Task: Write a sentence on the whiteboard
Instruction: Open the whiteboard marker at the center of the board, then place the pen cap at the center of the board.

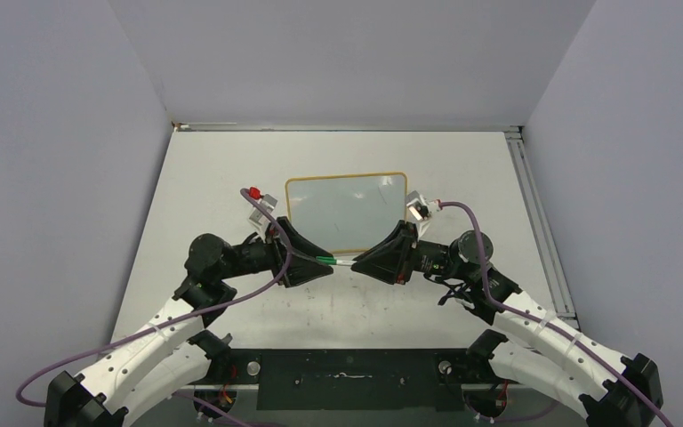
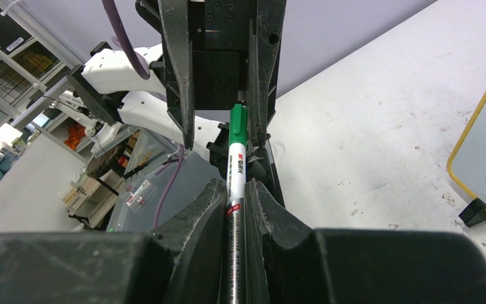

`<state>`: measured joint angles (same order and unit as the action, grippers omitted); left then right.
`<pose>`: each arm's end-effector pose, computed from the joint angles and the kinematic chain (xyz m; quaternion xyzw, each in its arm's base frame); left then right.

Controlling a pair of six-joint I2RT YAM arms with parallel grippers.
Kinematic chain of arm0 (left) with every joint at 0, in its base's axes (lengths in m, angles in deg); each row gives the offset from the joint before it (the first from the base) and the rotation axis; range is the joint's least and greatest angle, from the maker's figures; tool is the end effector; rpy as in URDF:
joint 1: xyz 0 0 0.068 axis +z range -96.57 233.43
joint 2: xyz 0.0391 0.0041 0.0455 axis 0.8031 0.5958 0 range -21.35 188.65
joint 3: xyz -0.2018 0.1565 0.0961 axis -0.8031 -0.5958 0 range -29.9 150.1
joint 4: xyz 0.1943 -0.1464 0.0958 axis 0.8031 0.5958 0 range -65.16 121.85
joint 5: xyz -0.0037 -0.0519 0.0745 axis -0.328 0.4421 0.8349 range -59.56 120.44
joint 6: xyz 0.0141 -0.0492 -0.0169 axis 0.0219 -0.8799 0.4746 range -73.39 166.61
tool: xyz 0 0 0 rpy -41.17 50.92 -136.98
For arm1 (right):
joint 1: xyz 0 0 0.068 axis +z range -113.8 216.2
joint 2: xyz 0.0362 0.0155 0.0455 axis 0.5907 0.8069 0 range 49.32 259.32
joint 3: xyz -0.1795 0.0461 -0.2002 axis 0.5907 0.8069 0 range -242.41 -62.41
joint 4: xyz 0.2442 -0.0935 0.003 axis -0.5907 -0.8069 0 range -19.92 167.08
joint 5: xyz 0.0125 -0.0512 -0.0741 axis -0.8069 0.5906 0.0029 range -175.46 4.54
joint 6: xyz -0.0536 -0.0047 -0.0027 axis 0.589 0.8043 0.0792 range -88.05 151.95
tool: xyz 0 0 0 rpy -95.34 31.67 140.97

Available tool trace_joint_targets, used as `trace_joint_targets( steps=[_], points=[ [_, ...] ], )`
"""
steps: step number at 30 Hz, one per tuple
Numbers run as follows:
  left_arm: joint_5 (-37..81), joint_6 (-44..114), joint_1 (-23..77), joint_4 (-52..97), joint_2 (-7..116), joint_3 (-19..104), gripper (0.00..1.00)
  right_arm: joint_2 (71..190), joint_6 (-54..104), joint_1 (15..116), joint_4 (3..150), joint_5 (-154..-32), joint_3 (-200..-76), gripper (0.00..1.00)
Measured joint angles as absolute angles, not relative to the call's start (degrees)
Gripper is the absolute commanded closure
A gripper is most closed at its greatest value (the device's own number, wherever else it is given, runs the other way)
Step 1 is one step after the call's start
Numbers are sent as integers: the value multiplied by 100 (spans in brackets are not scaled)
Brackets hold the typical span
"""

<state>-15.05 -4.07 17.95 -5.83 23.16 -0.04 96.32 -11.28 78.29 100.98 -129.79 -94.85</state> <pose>0.1310 -0.1246 0.3220 0.2328 0.5908 -0.6730 0.3792 0.1247 0.1460 0.3193 -0.2817 0.6022 0.6579 0.3538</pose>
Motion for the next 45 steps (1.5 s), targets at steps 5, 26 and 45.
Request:
trace_joint_targets(
  steps=[5, 26, 45],
  points=[
    [-1518, -532, 1832, -662, 2314, -43, 90, 9632, -1213, 7829, 10168, -13045, -9485, 95],
    [-2108, -1194, 2726, -1269, 2192, -196, 100, 9280, -1375, 7221, 10264, -13347, -9426, 95],
    [1299, 1228, 3607, 3290, 1405, -124, 100, 8957, 77, 7116, 7890, -12254, -9883, 95]
  ],
)
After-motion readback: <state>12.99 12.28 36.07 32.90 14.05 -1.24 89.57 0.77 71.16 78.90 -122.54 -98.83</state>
